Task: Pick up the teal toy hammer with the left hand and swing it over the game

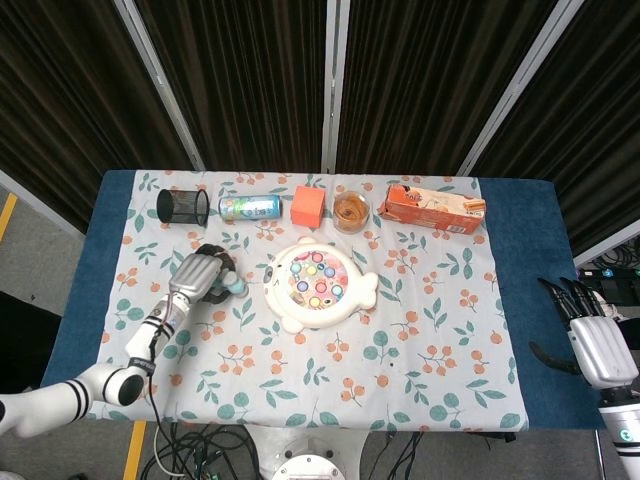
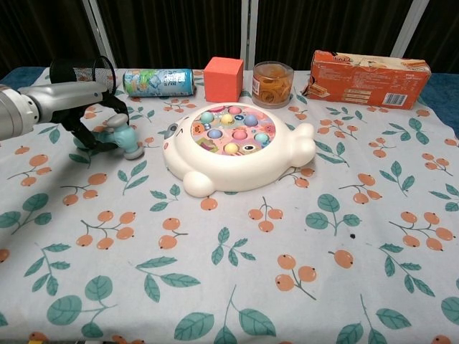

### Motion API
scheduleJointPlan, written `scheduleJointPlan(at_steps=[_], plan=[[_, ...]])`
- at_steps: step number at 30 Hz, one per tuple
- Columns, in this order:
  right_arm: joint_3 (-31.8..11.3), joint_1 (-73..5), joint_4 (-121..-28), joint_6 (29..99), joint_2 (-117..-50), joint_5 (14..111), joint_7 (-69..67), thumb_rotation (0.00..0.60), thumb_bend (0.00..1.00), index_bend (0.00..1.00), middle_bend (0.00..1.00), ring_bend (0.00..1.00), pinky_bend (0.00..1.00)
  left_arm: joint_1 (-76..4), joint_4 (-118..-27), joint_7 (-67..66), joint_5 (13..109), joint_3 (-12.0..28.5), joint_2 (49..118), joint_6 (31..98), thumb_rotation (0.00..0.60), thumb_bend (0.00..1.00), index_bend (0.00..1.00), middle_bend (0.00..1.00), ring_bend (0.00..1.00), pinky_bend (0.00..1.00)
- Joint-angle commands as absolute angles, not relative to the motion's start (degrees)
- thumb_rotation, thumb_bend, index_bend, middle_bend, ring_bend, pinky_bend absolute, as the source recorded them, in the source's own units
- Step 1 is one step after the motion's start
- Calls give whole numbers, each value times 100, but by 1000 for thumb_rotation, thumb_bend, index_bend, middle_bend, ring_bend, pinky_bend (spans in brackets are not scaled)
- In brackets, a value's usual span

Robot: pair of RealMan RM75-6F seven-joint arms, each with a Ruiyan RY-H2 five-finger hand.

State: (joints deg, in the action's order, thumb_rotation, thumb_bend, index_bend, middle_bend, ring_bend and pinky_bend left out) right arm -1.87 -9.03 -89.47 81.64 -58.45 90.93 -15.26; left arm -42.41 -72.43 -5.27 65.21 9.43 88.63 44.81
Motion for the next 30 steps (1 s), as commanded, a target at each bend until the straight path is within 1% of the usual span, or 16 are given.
scheduleJointPlan(at_steps=[1,5,10,18,21,24,30], plan=[[-186,-906,-8954,8160,-5845,9092,-1515,600,154,16,151,0,0,-4237,-7235,-506,6529,931,8862,4486,600,332,479,309,137,114],[-184,-913,-8973,8144,-5845,9087,-1496,600,154,16,152,0,0,-4233,-7214,-455,6546,918,8866,4494,600,349,502,315,145,114],[-183,-912,-8998,8146,-5839,9083,-1469,600,154,16,154,0,0,-4222,-7145,-377,6594,893,8891,4516,600,402,530,333,163,120],[-175,-902,-9046,8160,-5831,9086,-1415,600,154,16,156,0,0,-4140,-7012,-36,6850,874,8935,4715,600,471,585,422,251,175],[-175,-889,-9075,8186,-5815,9091,-1386,600,154,16,157,0,0,-4105,-6907,213,7056,862,8936,4836,600,520,608,459,294,215],[-170,-868,-9106,8221,-5797,9098,-1346,600,154,16,159,0,0,-4095,-6847,443,7234,840,8869,4883,600,546,615,479,319,254],[-160,-833,-9170,8282,-5767,9125,-1277,600,154,16,161,0,0,-4121,-6824,885,7616,847,8670,5051,600,598,647,549,410,390]])
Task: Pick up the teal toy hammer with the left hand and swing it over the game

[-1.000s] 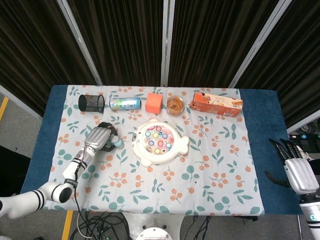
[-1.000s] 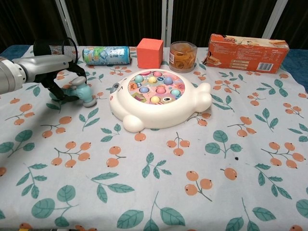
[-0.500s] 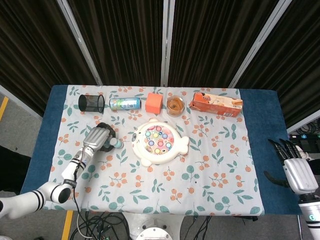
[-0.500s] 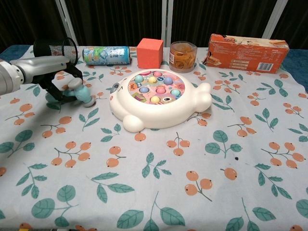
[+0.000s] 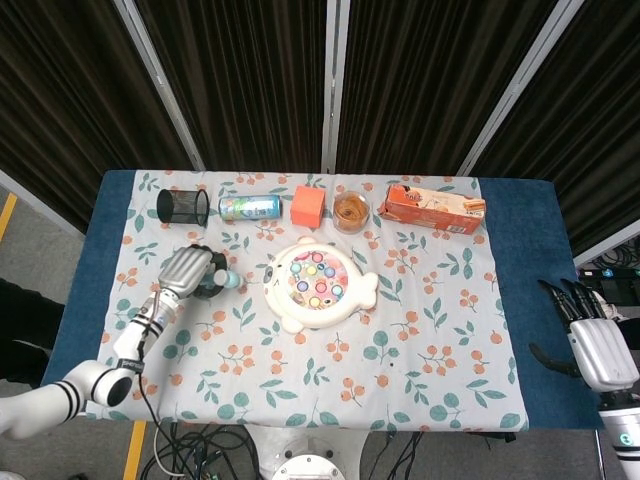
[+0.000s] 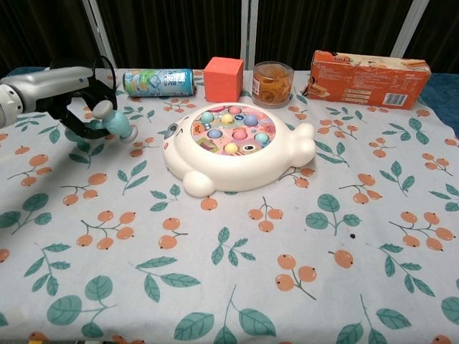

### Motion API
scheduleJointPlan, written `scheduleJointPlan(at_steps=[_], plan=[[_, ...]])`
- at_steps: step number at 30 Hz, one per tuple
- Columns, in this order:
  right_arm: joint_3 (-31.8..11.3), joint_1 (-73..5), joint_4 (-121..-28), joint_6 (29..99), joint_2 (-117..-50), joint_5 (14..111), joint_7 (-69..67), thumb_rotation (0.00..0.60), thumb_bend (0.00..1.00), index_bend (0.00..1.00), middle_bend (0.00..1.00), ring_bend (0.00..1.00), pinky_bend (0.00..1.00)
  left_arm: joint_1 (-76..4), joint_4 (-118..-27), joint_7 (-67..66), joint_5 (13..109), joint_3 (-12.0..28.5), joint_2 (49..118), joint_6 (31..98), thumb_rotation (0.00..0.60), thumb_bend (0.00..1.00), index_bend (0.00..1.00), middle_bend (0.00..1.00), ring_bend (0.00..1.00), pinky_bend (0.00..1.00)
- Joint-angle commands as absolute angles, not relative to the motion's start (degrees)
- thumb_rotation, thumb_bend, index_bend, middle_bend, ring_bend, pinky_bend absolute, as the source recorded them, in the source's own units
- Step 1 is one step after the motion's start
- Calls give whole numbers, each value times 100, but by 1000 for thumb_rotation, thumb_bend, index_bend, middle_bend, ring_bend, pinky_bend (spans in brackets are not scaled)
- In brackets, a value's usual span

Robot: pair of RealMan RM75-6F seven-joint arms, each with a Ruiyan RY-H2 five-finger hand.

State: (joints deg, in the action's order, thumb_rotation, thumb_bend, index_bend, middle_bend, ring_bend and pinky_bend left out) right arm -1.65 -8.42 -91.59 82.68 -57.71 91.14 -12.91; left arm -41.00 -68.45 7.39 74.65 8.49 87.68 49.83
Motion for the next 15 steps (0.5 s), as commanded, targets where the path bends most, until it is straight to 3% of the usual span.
scheduleJointPlan(at_steps=[1,15], plan=[[-156,-828,-9176,8290,-5766,9132,-1268,600,154,16,162,0,0,-4143,-6829,925,7666,842,8631,5041,600,602,653,561,424,407],[-120,-744,-9231,8446,-5752,9241,-1184,600,154,21,166,0,0,-4910,-7235,1560,8106,1012,8064,4331,600,676,664,678,555,582]])
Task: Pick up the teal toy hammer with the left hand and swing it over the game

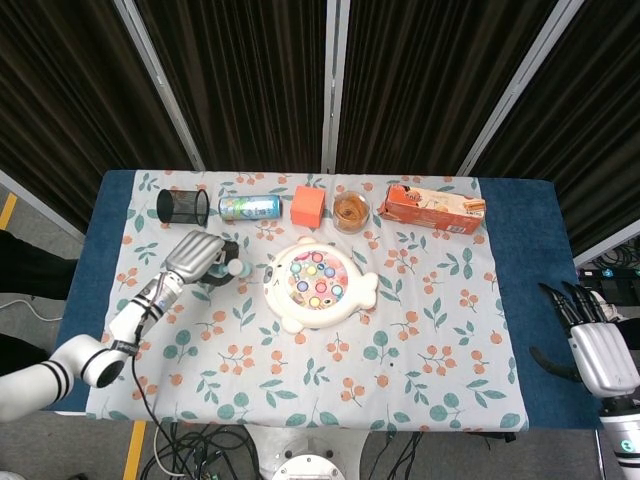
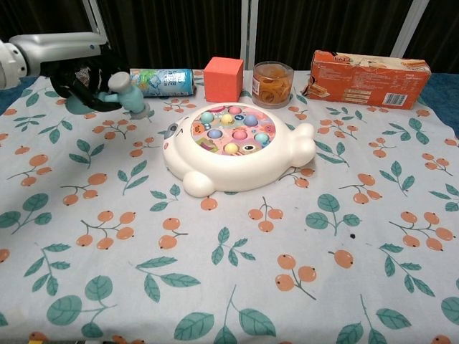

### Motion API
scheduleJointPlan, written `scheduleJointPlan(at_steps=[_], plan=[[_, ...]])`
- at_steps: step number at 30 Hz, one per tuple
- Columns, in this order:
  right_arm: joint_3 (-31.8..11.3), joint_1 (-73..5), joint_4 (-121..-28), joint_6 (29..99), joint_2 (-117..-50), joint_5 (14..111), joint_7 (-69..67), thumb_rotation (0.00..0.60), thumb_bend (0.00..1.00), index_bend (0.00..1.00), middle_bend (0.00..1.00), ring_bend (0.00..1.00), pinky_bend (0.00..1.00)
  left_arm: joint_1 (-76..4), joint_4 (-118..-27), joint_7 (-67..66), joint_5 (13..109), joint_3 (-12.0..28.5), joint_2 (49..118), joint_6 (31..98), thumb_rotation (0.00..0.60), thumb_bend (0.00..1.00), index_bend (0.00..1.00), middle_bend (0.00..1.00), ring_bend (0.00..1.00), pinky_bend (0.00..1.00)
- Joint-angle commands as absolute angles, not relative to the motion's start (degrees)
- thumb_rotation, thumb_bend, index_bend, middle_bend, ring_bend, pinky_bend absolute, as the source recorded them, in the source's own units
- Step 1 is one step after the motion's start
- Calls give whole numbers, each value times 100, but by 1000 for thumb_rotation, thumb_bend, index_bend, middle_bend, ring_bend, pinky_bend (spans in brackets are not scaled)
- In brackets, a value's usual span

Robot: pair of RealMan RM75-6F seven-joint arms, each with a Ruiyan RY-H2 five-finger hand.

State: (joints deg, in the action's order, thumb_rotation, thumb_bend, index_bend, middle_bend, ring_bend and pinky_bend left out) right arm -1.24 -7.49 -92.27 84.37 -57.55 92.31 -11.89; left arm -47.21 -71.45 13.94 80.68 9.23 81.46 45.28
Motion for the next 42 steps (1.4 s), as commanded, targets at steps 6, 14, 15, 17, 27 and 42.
scheduleJointPlan(at_steps=[6,14,15,17,27,42], plan=[[-104,-698,-9224,8514,-5729,9265,-1202,600,153,21,168,0,0,-5567,-7141,1712,7922,1180,7978,3399,600,695,666,686,562,593],[-106,-668,-9145,8522,-5748,9220,-1304,600,154,21,169,0,0,-6165,-6857,1432,7412,1277,8202,2565,600,717,668,701,578,597],[-109,-669,-9135,8516,-5750,9214,-1315,600,154,21,169,0,0,-6209,-6825,1417,7329,1298,8233,2510,600,720,669,702,579,598],[-113,-672,-9116,8508,-5751,9207,-1337,600,154,21,169,0,0,-6303,-6767,1391,7139,1348,8286,2396,600,729,677,708,584,601],[-132,-675,-9016,8472,-5775,9152,-1456,600,153,21,172,0,0,-6733,-6577,1018,6473,1341,8402,1980,600,751,685,715,588,609],[-132,-620,-8926,8532,-5791,9136,-1560,600,153,21,173,0,0,-7109,-6732,305,5723,1033,8316,2046,600,754,694,718,591,617]])
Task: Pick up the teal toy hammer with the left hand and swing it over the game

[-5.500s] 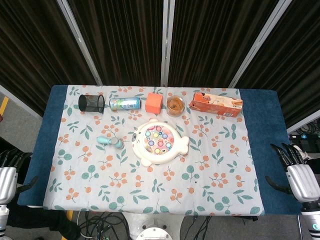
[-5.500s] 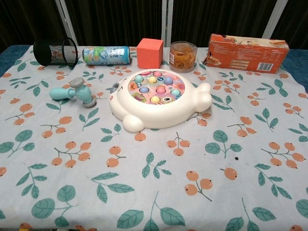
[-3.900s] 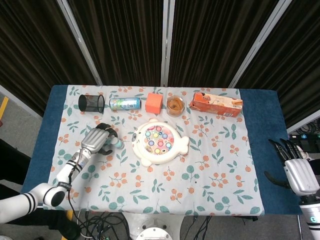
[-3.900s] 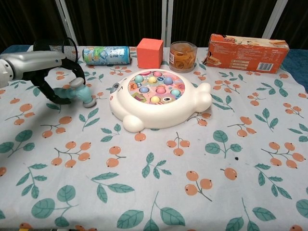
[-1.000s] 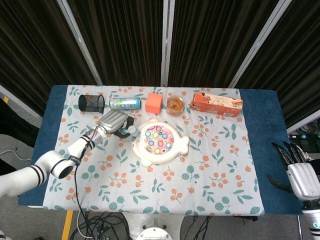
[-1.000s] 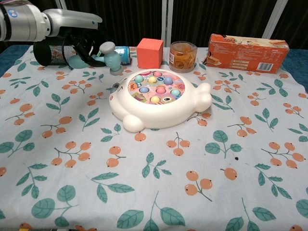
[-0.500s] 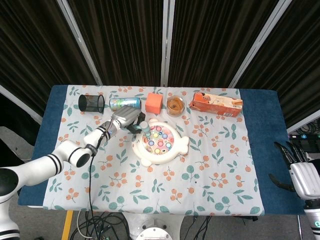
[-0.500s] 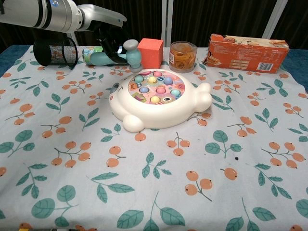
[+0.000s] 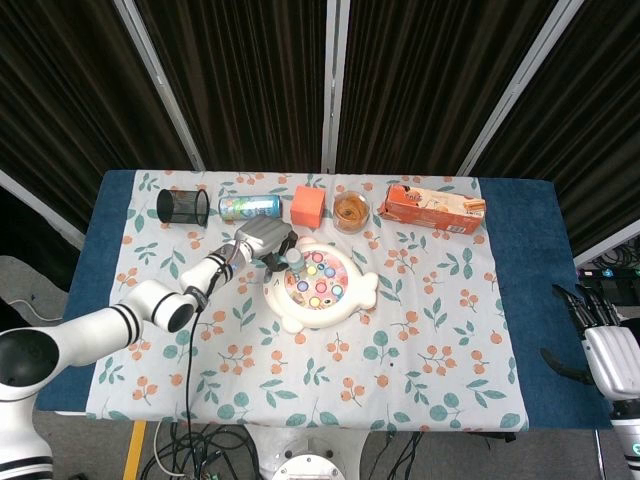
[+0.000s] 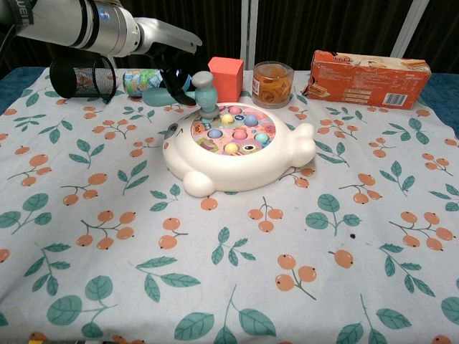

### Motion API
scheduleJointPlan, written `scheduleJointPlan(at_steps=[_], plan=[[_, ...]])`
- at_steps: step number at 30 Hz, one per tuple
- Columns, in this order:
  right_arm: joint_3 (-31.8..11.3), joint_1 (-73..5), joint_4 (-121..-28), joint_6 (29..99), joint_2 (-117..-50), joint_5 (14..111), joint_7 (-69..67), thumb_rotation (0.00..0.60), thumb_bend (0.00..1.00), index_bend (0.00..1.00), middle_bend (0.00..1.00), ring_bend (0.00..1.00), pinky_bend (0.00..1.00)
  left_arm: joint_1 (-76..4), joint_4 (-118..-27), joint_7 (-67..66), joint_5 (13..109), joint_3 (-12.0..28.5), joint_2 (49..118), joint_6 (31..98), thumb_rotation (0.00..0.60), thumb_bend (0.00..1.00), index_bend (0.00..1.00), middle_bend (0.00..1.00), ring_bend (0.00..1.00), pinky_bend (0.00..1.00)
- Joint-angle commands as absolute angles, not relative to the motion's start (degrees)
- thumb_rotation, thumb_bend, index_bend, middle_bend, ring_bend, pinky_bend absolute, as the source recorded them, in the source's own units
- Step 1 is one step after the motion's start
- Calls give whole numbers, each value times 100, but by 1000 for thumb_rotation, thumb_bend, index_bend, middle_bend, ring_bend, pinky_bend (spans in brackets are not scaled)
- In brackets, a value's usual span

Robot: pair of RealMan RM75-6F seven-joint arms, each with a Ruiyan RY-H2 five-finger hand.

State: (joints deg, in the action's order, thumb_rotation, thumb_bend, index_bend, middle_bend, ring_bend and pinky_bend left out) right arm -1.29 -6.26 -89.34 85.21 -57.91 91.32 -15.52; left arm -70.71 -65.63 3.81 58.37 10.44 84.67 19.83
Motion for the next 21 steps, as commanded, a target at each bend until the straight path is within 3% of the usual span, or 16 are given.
scheduleJointPlan(at_steps=[1,15,21], plan=[[-133,-616,-8918,8539,-5794,9137,-1567,600,153,21,173,0,0,-7127,-6829,278,5664,1025,8231,2044,600,754,694,718,591,617],[-121,-589,-8833,8513,-5837,9100,-1657,600,153,21,174,0,0,-7521,-6643,-173,4956,518,8431,1901,600,752,695,718,591,620],[-129,-552,-8825,8599,-5832,9126,-1665,600,153,21,175,0,0,-7543,-6876,-172,4811,515,8225,2061,600,751,695,718,591,623]])
